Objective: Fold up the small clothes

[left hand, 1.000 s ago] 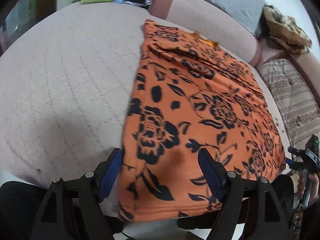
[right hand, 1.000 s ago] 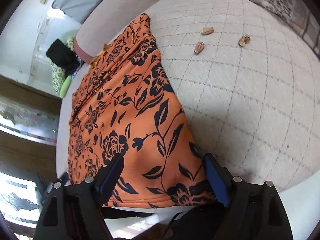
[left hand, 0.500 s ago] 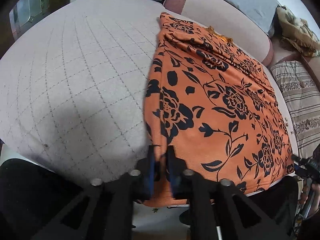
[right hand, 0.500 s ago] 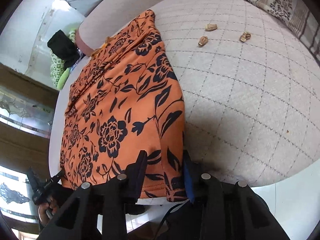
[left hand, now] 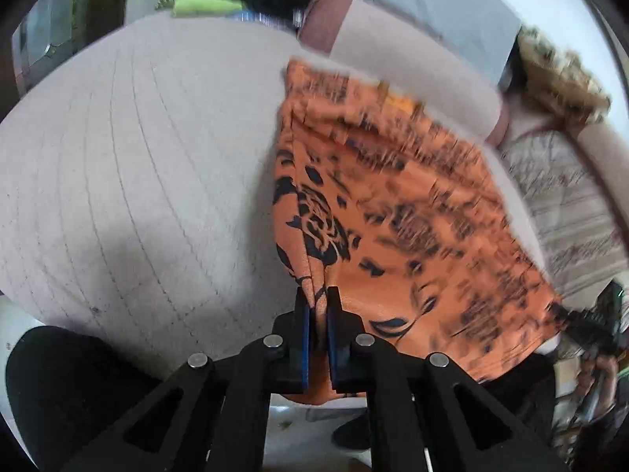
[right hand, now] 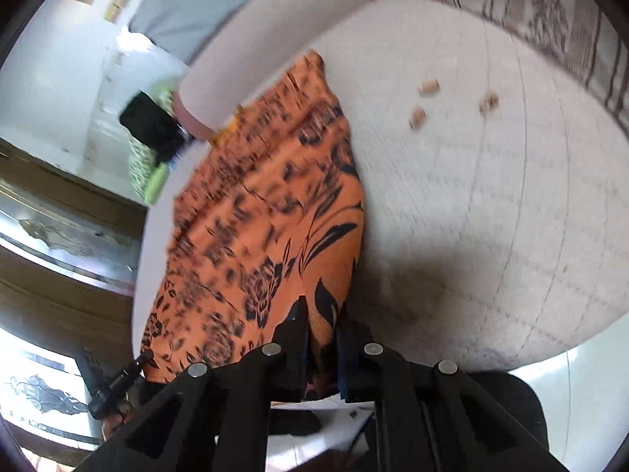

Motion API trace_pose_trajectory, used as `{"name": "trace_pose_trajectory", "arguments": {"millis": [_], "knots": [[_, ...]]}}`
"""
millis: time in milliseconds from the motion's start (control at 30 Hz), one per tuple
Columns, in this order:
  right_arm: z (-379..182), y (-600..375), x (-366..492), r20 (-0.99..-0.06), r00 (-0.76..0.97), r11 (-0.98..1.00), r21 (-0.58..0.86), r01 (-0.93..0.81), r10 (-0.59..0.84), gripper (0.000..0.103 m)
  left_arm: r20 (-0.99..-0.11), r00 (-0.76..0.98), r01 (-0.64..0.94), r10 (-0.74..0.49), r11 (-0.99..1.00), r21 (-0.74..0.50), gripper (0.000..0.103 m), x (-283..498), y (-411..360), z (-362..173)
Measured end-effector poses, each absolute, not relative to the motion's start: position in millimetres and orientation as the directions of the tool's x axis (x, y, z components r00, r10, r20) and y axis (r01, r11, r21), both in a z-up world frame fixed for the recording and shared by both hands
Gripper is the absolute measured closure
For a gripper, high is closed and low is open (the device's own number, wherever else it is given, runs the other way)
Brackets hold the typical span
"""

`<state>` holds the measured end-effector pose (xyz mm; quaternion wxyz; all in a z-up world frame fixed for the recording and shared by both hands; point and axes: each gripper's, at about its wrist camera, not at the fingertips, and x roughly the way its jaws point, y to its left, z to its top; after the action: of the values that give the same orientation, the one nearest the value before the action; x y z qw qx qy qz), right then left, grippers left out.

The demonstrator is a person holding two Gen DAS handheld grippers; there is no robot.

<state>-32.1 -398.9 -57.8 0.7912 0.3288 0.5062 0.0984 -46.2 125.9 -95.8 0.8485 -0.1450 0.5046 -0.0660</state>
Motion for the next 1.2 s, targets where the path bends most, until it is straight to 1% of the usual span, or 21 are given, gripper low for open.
{"name": "trace_pose_trajectory", "arguments": {"millis": [67, 133, 167, 200, 233, 267, 300, 333, 367, 400, 467, 533, 633, 667, 700, 767, 867, 967, 1067, 1133, 1200], "knots": [[-74.1, -403.8, -30.6, -0.759, 0.449, 0.755, 0.611, 0.238, 0.472, 0.085, -0.89, 0.391, -0.097, -0.233, 0.952, -0.292, 0.092, -43.4, 127.1, -129.0], [-95.2, -407.2, -31.3, -0.764, 0.413, 0.716, 0.629, 0.303, 0.496, 0.069, -0.876, 0.422, -0.08, -0.233, 0.953, -0.292, 0.089, -47.5, 126.7, -125.6], [-99.0, -406.8, -33.2, -0.761, 0.414, 0.707, 0.634, 0.314, 0.499, 0.042, -0.873, 0.422, -0.07, -0.245, 0.951, -0.3, 0.075, -46.7, 125.1, -123.1], [-99.0, -405.2, -35.8, -0.748, 0.429, 0.698, 0.648, 0.304, 0.507, 0.025, -0.868, 0.424, -0.062, -0.26, 0.947, -0.314, 0.057, -46.6, 124.1, -122.6], [-97.1, -402.3, -36.3, -0.735, 0.439, 0.697, 0.659, 0.284, 0.516, 0.025, -0.86, 0.428, -0.049, -0.278, 0.943, -0.329, 0.053, -45.9, 122.2, -123.6], [-95.5, -397.6, -34.5, -0.743, 0.428, 0.715, 0.647, 0.264, 0.514, 0.025, -0.864, 0.43, -0.037, -0.261, 0.951, -0.306, 0.053, -45.2, 116.4, -125.5], [-95.8, -394.3, -32.9, -0.756, 0.412, 0.734, 0.631, 0.253, 0.508, 0.025, -0.871, 0.427, -0.026, -0.242, 0.96, -0.28, 0.056, -45.7, 110.2, -124.5], [-97.6, -391.7, -30.8, -0.766, 0.397, 0.745, 0.619, 0.248, 0.505, 0.029, -0.877, 0.431, -0.015, -0.214, 0.97, -0.244, 0.069, -45.8, 104.9, -124.0], [-99.5, -390.5, -29.2, -0.78, 0.383, 0.757, 0.603, 0.25, 0.495, 0.054, -0.88, 0.428, -0.003, -0.205, 0.974, -0.228, 0.097, -44.4, 102.3, -122.3], [-100.6, -390.2, -28.2, -0.79, 0.366, 0.764, 0.593, 0.255, 0.491, 0.094, -0.874, 0.426, -0.001, -0.233, 0.966, -0.258, 0.098, -42.5, 104.4, -120.0], [-97.3, -393.0, -30.8, -0.774, 0.375, 0.748, 0.614, 0.252, 0.509, 0.093, -0.845, 0.461, -0.016, -0.271, 0.949, -0.314, 0.098, -44.0, 113.7, -103.9], [-80.2, -391.6, -33.6, -0.747, 0.413, 0.741, 0.636, 0.215, 0.522, 0.093, -0.818, 0.505, 0.006, -0.274, 0.949, -0.314, 0.098, -51.0, 122.9, -84.5], [-67.6, -395.7, -34.6, -0.723, 0.447, 0.726, 0.656, 0.204, 0.528, 0.093, -0.852, 0.445, -0.013, -0.275, 0.949, -0.314, 0.098, -43.0, 128.8, -103.2], [-73.9, -396.2, -33.7, -0.731, 0.435, 0.725, 0.652, 0.22, 0.525, 0.093, -0.886, 0.379, -0.045, -0.268, 0.951, -0.307, 0.097, -36.9, 131.8, -124.1], [-86.3, -396.9, -33.1, -0.749, 0.406, 0.727, 0.641, 0.246, 0.523, 0.093, -0.889, 0.358, -0.066, -0.286, 0.942, -0.33, 0.097, -34.6, 136.1, -134.2], [-107.7, -399.2, -32.7, -0.76, 0.365, 0.704, 0.643, 0.302, 0.537, 0.093, -0.881, 0.362, -0.054, -0.303, 0.937, -0.344, 0.097, -28.8, 137.5, -124.8], [-98.6, -401.0, -26.1, -0.707, 0.399, 0.659, 0.7, 0.277, 0.584, 0.093, -0.831, 0.435, 0.014, -0.345, 0.926, -0.377, 0.097, -12.8, 135.4, -87.3], [-66.4, -403.4, 2.1, -0.611, 0.466, 0.598, 0.777, 0.197, 0.64, 0.093, -0.743, 0.517, 0.073, -0.426, 0.886, -0.457, 0.097, 15.2, 137.9, -42.7], [-29.2, -408.5, 56.1, -0.479, 0.559, 0.513, 0.852, 0.11, 0.677, 0.093, -0.659, 0.584, 0.128, -0.474, 0.855, -0.502, 0.097, 63.3, 145.3, -2.8], [-8.2, -409.9, 99.2, -0.429, 0.603, 0.497, 0.866, 0.062, 0.673, 0.093, -0.62, 0.627, 0.109, -0.471, 0.842, -0.529, 0.096, 102.7, 154.9, 15.4], [6.6, -412.7, 149.7, -0.408, 0.643, 0.512, 0.859, 0.028, 0.648, 0.093, -0.616, 0.665, 0.076, -0.422, 0.859, -0.507, 0.093, 151.0, 159.6, 17.6]]}}
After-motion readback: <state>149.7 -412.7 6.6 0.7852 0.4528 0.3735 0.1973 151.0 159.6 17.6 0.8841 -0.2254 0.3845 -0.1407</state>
